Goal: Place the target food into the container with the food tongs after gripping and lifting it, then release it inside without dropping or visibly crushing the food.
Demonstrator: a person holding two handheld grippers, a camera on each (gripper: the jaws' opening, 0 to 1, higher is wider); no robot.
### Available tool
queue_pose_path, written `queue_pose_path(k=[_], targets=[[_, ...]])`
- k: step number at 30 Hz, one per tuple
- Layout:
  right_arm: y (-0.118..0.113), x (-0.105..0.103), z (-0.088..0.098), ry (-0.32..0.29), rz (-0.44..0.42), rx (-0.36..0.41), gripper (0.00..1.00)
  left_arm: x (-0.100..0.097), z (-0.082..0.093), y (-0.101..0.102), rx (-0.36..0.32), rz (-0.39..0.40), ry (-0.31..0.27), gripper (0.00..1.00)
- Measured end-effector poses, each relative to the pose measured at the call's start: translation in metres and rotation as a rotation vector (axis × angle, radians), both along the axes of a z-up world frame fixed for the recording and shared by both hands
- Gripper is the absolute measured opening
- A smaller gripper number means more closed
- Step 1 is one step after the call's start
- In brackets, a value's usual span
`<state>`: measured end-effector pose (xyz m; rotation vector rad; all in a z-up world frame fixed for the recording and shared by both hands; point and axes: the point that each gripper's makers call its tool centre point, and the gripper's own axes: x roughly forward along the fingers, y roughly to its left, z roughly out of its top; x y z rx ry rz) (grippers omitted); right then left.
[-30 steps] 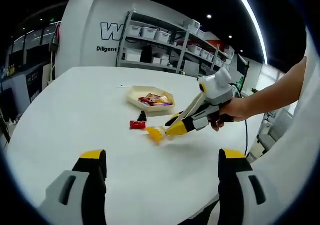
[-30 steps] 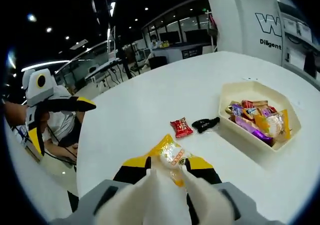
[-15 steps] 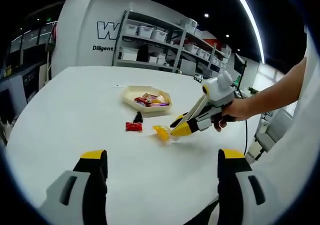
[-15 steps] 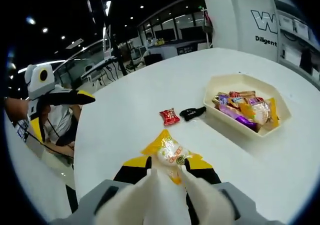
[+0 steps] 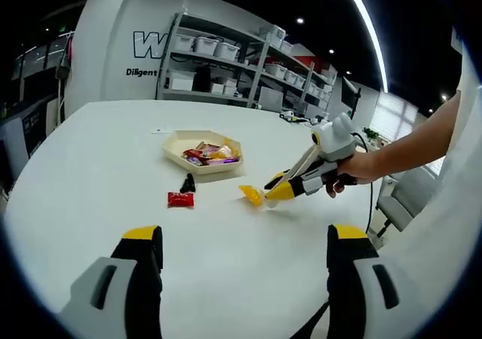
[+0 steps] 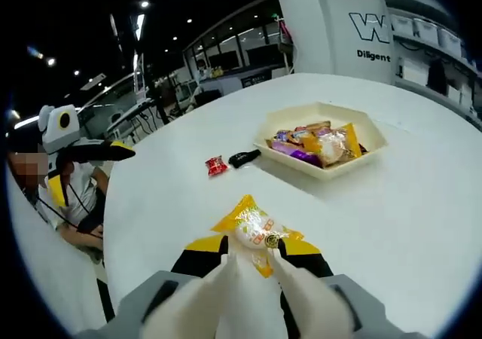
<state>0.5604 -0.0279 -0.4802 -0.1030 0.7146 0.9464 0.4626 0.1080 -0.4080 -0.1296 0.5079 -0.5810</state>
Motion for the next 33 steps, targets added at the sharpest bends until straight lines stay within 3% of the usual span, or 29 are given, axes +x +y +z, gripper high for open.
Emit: queue_pose_path(k=[5,8,12,17,23,29,33], targets=[[-0.016,-0.002,0.001,-0.007,-0.019,-0.001,0.21,0.001,-0.001,-0.006,0.0,-0.012,0.004,0.88],[-0.023,-0.006,0.001,0.022,-0.037,0.008,0.21,0.001,-0.002,-0.011,-0.001,-0.02,0.005,0.88],[-0.025,-0.013,0.003,0.021,-0.009,-0.005,0.22,0.001,-0.002,-0.018,-0.004,-0.03,0.011,0.87],[-0.021,-0.015,0.012,-0.02,0.041,-0.004,0.23,0.002,-0.001,-0.023,-0.006,-0.038,0.011,0.87],[-0.014,0.003,0.024,-0.069,0.071,-0.007,0.24,0.003,0.001,-0.023,-0.006,-0.026,0.008,0.86],[-0.016,0.006,0.009,-0.022,0.085,-0.049,0.24,-0.001,0.001,-0.013,0.0,0.0,0.007,0.86],[-0.019,0.002,0.01,-0.004,0.065,-0.034,0.24,0.0,0.002,-0.007,-0.007,0.02,0.008,0.85]])
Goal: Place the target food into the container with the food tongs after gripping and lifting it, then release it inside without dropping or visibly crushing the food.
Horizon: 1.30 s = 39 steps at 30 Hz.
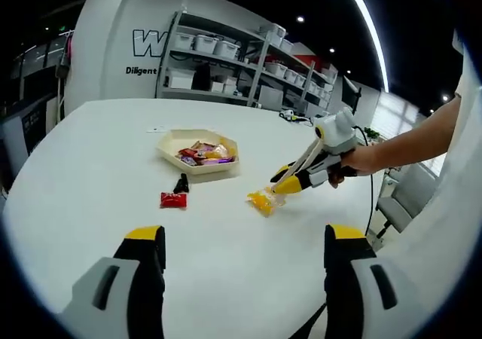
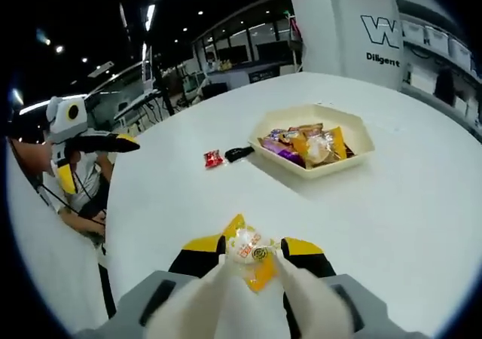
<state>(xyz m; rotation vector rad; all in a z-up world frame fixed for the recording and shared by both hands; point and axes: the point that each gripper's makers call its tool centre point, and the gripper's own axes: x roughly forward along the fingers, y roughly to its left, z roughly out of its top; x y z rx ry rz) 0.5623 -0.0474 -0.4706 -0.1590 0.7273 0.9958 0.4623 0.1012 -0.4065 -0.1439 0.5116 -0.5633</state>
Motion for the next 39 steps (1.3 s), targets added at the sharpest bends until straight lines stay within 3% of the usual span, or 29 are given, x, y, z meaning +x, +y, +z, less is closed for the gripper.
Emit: queue_pose_path(k=[9,19,23,26,29,36,39], targets=[[-0.002,-0.015,0.002,0.07,-0.055,0.026,0.24,0.002,-0.002,-0.008,-0.013,-0.02,0.006,0.84],[0.001,-0.039,-0.003,0.113,-0.061,0.04,0.24,-0.002,-0.003,-0.015,-0.025,-0.039,0.009,0.84],[0.003,-0.038,0.0,0.087,-0.055,0.039,0.24,-0.005,-0.005,-0.014,-0.024,-0.042,0.014,0.84],[0.003,-0.027,0.006,0.027,-0.068,0.033,0.24,-0.007,-0.004,-0.012,-0.023,-0.038,0.014,0.84],[0.005,-0.02,0.011,0.016,-0.074,0.035,0.25,-0.007,-0.005,-0.008,-0.022,-0.031,0.016,0.84],[0.015,-0.005,0.013,-0.105,0.06,-0.064,0.26,-0.007,-0.002,-0.002,-0.021,-0.016,0.006,0.84],[0.022,-0.005,0.01,-0.106,0.093,-0.079,0.26,-0.008,-0.001,0.001,-0.02,-0.006,0.005,0.84]])
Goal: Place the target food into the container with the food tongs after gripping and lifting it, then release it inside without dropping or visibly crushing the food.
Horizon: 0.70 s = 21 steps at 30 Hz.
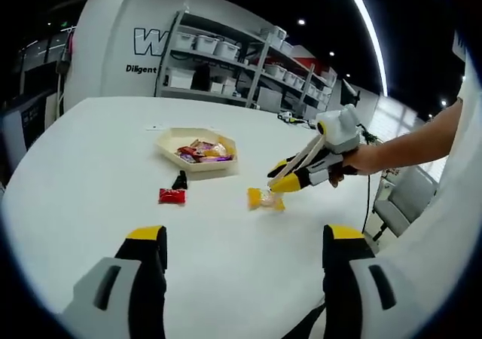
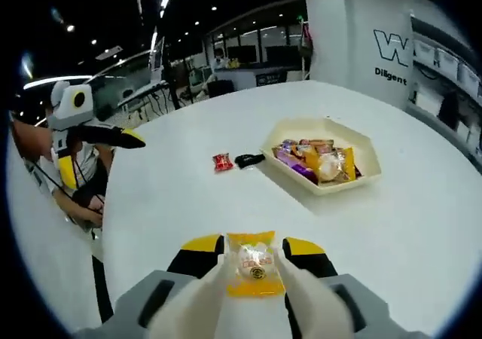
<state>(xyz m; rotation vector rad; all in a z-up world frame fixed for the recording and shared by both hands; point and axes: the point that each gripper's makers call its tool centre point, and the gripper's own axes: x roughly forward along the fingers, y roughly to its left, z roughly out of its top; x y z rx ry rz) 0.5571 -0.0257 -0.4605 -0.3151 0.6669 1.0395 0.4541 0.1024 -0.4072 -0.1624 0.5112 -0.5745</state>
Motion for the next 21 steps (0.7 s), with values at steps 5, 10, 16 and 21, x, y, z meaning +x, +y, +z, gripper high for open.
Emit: queue_pose_path(k=[5,10,16,21], targets=[[0.002,0.002,-0.009,-0.02,0.037,-0.046,0.26,-0.001,0.0,0.006,-0.001,0.017,-0.001,0.84],[0.002,0.002,-0.015,-0.008,0.04,-0.059,0.26,-0.002,-0.001,0.013,-0.004,0.039,0.0,0.84],[0.0,0.003,-0.02,0.032,0.023,-0.054,0.25,-0.002,-0.003,0.013,-0.004,0.047,0.008,0.84],[-0.001,0.001,-0.021,0.031,0.019,-0.066,0.21,0.002,-0.002,0.011,-0.007,0.047,0.007,0.83]])
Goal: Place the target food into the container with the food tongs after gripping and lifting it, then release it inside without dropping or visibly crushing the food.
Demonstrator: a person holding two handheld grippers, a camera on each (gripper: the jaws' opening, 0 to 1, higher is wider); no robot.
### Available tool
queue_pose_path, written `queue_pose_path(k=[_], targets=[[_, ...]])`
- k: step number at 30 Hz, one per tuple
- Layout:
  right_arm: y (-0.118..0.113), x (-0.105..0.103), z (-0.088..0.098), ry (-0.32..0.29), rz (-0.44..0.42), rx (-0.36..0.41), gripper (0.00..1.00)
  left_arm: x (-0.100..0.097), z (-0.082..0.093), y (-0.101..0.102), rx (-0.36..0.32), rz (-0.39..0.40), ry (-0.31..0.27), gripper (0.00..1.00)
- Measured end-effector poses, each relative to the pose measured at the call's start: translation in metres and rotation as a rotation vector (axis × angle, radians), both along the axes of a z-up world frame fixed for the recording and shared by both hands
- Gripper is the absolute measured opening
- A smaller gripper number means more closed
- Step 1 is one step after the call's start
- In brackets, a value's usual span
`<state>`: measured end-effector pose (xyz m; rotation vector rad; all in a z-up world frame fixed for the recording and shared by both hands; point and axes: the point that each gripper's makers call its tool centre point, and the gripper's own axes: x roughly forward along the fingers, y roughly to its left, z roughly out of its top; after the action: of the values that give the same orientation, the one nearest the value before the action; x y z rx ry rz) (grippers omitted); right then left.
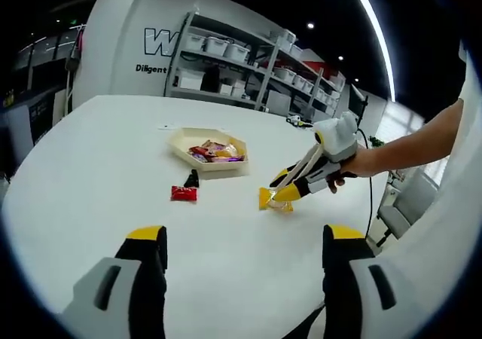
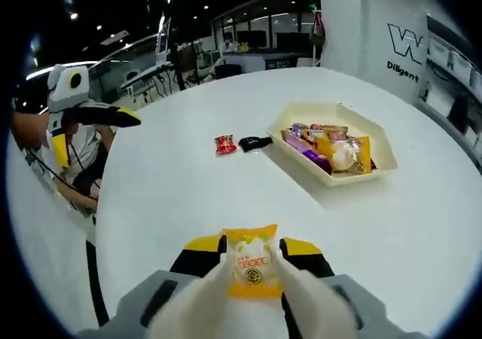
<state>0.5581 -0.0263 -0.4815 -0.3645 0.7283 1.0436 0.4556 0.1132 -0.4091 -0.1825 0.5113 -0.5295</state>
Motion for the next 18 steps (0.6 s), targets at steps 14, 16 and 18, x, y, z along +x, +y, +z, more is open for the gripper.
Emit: queue_pose_path(k=[14,16,18], targets=[[-0.001,0.003,0.003,0.047,-0.06,0.04,0.19,0.008,0.001,-0.002,-0.003,0.005,-0.008,0.84],[-0.001,0.005,0.007,0.042,-0.064,0.047,0.19,0.008,0.001,-0.002,-0.002,0.001,-0.009,0.83],[0.001,0.008,0.013,0.034,-0.072,0.064,0.19,0.008,0.001,-0.002,-0.001,-0.001,-0.008,0.83]])
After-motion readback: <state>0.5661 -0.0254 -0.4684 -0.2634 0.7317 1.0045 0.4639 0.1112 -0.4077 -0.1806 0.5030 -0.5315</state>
